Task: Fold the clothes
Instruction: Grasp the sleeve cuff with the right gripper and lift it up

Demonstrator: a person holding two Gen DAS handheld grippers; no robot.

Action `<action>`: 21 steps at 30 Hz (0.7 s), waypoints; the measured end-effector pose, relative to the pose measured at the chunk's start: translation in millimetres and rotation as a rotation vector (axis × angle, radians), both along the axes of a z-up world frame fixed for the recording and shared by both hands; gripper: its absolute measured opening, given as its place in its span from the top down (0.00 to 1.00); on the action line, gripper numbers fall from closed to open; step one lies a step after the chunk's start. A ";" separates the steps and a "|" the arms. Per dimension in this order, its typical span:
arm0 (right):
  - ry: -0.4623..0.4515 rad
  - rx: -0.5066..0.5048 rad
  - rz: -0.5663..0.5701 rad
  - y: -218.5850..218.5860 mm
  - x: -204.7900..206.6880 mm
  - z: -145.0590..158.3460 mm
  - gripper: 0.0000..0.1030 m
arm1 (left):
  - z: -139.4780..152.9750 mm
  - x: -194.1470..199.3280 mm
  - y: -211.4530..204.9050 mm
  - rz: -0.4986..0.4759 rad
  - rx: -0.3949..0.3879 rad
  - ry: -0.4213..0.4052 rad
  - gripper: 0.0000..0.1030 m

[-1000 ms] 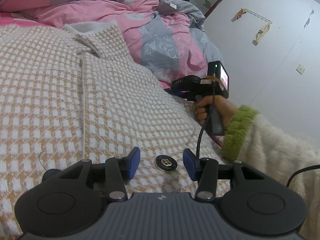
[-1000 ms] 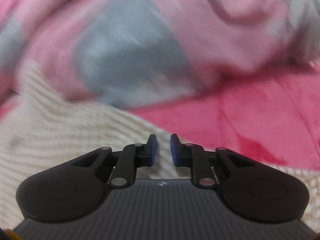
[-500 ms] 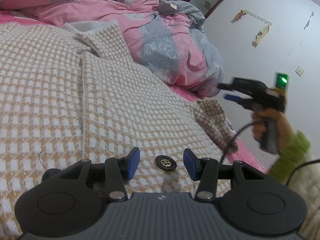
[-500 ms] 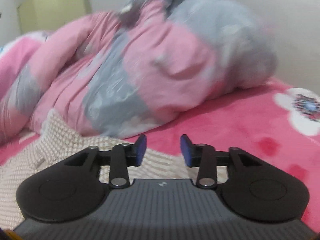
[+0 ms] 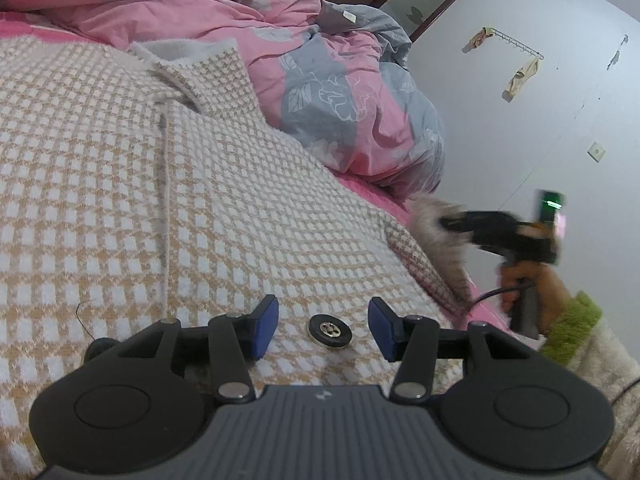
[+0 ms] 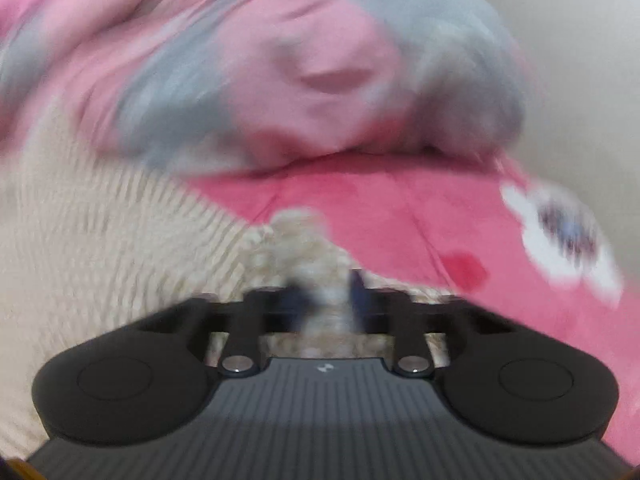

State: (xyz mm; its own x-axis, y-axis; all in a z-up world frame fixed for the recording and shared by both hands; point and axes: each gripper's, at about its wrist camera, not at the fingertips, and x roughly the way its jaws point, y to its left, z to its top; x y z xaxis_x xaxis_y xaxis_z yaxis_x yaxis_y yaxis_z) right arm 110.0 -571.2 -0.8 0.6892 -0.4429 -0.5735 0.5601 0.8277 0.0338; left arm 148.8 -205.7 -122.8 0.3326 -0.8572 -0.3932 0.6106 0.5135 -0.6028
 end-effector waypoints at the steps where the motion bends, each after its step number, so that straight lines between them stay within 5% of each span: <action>1: -0.099 0.047 -0.033 -12.7 -21.6 8.2 0.87 | -0.1 0.3 0.1 0.000 -0.002 0.001 0.50; 5: -0.540 0.187 -0.166 -64.2 -134.3 27.1 0.87 | -0.3 0.8 0.1 0.000 -0.004 0.005 0.50; 9: -0.852 0.482 -0.354 -117.2 -233.7 -25.7 0.87 | -0.3 0.7 0.2 0.000 -0.007 0.008 0.50; 13: -0.936 0.843 -0.541 -143.3 -273.2 -117.9 0.84 | -0.2 0.6 0.0 0.000 -0.005 0.008 0.50; 14: -0.953 0.868 -0.560 -142.5 -276.4 -131.3 0.87 | -0.1 0.7 -0.1 0.000 -0.005 0.008 0.50; 16: -0.994 0.865 -0.553 -140.0 -278.3 -137.8 0.79 | 0.1 0.9 0.1 0.000 -0.007 0.009 0.51; 18: -1.018 0.863 -0.529 -139.9 -273.9 -132.0 0.50 | -0.2 1.2 0.8 -0.002 -0.009 0.012 0.50; 21: -0.944 0.849 -0.497 -146.8 -261.4 -120.4 0.36 | -0.4 1.7 1.4 -0.002 -0.013 0.015 0.50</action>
State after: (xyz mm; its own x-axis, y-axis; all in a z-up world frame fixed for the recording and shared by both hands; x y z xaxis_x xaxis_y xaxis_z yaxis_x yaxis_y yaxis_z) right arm -151.4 -718.1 -121.2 0.8398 -0.5069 -0.1946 0.2705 0.0798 0.9594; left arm 150.4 -204.2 -123.1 0.3246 -0.8630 -0.3871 0.6026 0.5041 -0.6187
